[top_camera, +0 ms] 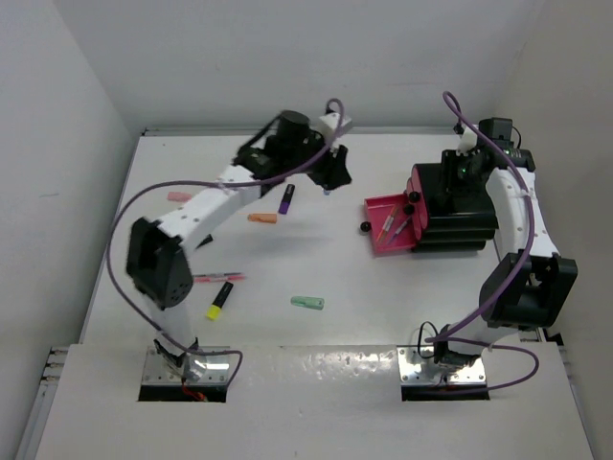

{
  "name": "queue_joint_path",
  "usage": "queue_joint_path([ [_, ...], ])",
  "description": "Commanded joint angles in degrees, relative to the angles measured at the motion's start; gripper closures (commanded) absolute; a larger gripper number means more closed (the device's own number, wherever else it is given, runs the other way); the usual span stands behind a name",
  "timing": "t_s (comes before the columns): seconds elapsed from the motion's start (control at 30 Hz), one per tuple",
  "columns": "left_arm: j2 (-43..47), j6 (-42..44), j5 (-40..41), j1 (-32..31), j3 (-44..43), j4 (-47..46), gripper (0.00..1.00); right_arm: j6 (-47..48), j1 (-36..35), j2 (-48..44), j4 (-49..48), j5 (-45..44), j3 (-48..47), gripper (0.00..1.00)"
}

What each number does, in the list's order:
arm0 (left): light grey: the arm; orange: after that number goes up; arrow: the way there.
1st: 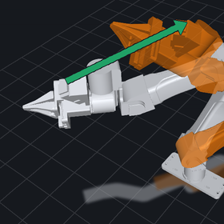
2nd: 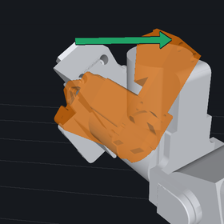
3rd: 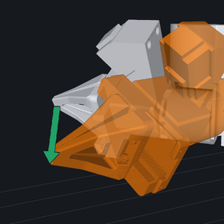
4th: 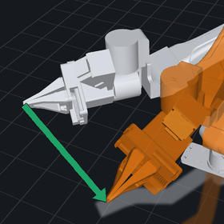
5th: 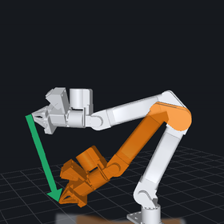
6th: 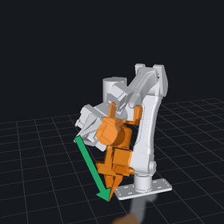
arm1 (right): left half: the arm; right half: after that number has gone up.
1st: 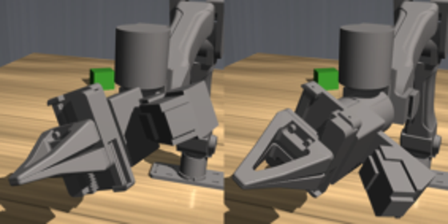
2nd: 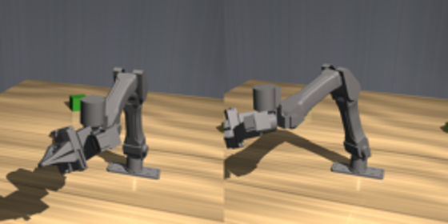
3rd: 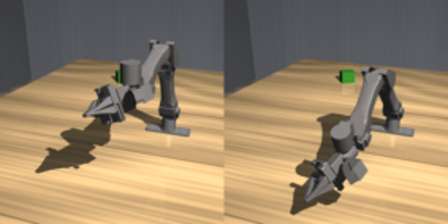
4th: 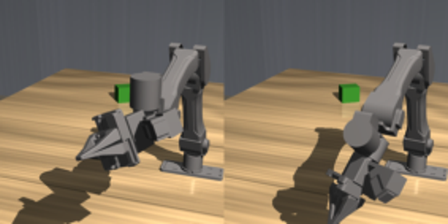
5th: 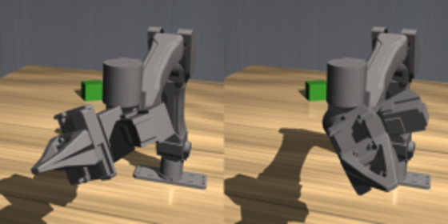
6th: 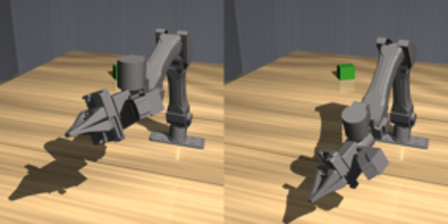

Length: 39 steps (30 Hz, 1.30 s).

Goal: Sort the stationery into containers
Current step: Pick up the pen from the center of the board.

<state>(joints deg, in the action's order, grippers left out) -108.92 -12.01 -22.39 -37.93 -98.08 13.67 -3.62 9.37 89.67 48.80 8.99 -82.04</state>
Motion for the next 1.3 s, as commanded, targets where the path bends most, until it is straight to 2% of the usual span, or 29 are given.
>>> queue_joint_path([
  [0.0,10.74,26.1,-9.31,5.56,3.33,21.82,0.48,0.36,0.3,2.44,3.42,-1.43,3.64,0.55],
  [0.03,13.27,35.21,-10.55,6.72,5.77,26.71,0.48,0.63,0.3,2.18,3.15,-1.61,3.9,0.54],
  [0.07,14.69,38.78,-9.17,8.3,7.71,33.54,0.5,0.89,0.3,2.0,2.97,-1.61,4.51,0.54],
  [0.1,17.66,41.69,-7.68,11.1,12.69,35.88,0.55,0.98,0.3,1.74,2.8,-1.7,4.78,0.55],
  [0.13,19.35,47.63,-5.32,12.52,15.87,37.81,0.56,0.98,0.3,1.83,2.8,-1.79,5.05,0.55],
  [0.17,21.28,49.96,-3.73,14.19,18.95,39.22,0.57,0.98,0.3,1.74,2.8,-1.79,5.13,0.54],
  [0.2,25.47,51.98,-2.32,17.07,26.12,39.24,0.58,1.07,0.3,1.83,2.8,-1.79,5.31,0.55],
  [0.27,29.28,57.78,1.71,21.64,33.19,37.84,0.59,1.07,0.21,1.65,2.8,-1.96,5.4,0.55],
  [0.37,33.94,64.9,3.41,27.71,45.05,37.57,0.61,1.24,0.04,1.65,3.06,-2.31,5.05,0.55],
  [0.4,34.65,67.88,3.67,30.61,46.56,37.05,0.62,1.24,-0.05,1.56,3.23,-2.49,4.96,0.55],
  [0.57,34.93,73.88,6.3,34.15,55.61,30.9,0.62,1.16,-0.4,1.39,2.88,-3.19,5.57,0.55],
  [0.83,30.97,75.2,7.54,35.82,55.46,24.39,0.63,1.07,-0.66,1.04,2.97,-3.54,5.93,0.55],
  [1.27,27.54,75.73,6.05,35.91,54.31,23.42,0.66,0.54,-0.84,1.91,3.06,-3.37,5.84,0.55],
])
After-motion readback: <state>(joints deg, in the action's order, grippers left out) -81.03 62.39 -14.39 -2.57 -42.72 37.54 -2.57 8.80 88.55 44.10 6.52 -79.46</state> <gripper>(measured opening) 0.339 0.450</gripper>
